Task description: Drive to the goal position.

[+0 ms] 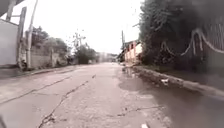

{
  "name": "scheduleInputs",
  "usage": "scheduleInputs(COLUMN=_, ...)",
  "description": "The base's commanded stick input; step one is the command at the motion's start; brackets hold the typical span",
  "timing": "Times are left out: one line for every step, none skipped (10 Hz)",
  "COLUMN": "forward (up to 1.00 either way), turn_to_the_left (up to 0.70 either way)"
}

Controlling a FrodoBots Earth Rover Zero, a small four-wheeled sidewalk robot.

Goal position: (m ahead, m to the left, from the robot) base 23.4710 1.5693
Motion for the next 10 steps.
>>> scheduleInputs(forward=1.0, turn_to_the_left=0.0)
scheduleInputs(forward=1.0, turn_to_the_left=0.0)
scheduleInputs(forward=1.0, turn_to_the_left=0.0)
scheduleInputs(forward=1.0, turn_to_the_left=0.0)
scheduleInputs(forward=1.0, turn_to_the_left=-0.14)
scheduleInputs(forward=1.0, turn_to_the_left=-0.3)
scheduleInputs(forward=1.0, turn_to_the_left=-0.36)
scheduleInputs(forward=1.0, turn_to_the_left=0.0)
scheduleInputs(forward=1.0, turn_to_the_left=0.0)
scheduleInputs(forward=1.0, turn_to_the_left=0.0)
